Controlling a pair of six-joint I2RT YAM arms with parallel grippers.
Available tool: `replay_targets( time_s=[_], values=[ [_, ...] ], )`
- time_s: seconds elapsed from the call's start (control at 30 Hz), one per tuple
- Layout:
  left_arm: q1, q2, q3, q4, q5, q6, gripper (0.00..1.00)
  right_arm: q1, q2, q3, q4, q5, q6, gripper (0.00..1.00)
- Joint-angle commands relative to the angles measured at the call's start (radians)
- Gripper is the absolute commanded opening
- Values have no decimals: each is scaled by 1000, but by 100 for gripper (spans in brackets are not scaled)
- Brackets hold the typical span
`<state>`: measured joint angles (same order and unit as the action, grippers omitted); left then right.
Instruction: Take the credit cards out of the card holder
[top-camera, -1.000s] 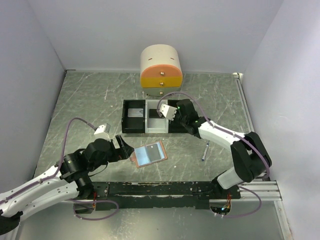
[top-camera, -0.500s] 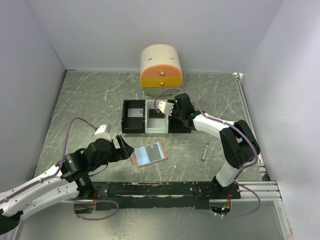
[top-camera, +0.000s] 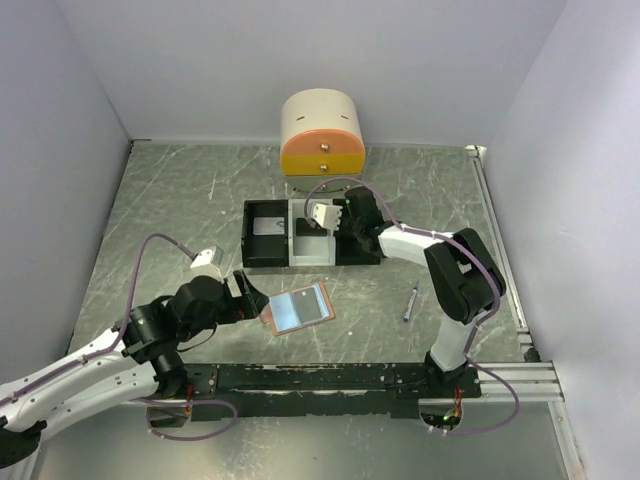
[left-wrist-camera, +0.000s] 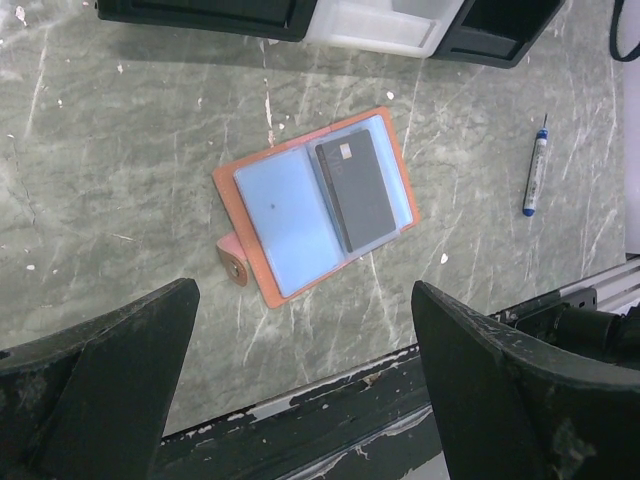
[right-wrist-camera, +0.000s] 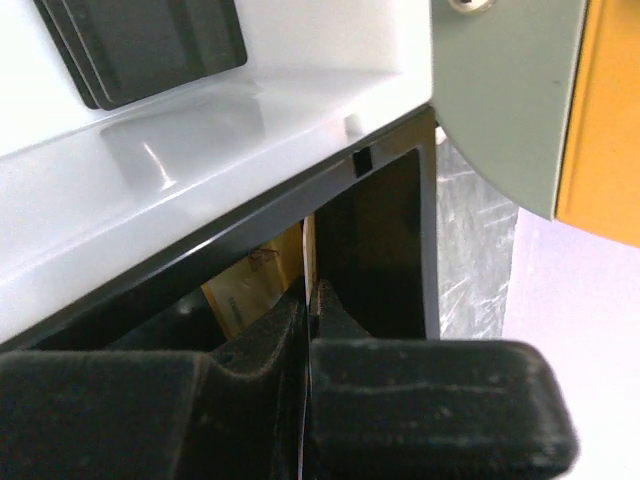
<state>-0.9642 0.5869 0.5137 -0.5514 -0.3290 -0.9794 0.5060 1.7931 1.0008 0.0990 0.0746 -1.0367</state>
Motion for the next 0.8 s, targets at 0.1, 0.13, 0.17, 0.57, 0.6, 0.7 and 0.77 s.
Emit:
replay_targets(
  time_s=[0.1,0.13,0.17,0.57,0.6,0.7,0.77],
  values=[
    [-4,-16,31,-18,-6,6,100,2,49,-36,71,-10,-14,2],
    [-4,-16,33,-21,-6,7,100,2,50,-41,67,-11,-17,4],
    [-4,-15,35,-27,-8,7,100,1,50,-45,68,-15,-15,6],
    [-4,11,29,0,11,10,100,0,15,-56,-2,-79,48,44],
    [-4,15,30,2,16,11,100,-1,15,-54,-6,-72,53,44],
    [-4,30,31,8,24,14,100,-4,0,-53,-8,-78,80,46],
    [-4,36,30,15,28,15,100,-4,-20,-58,-7,-100,96,47]
  ],
)
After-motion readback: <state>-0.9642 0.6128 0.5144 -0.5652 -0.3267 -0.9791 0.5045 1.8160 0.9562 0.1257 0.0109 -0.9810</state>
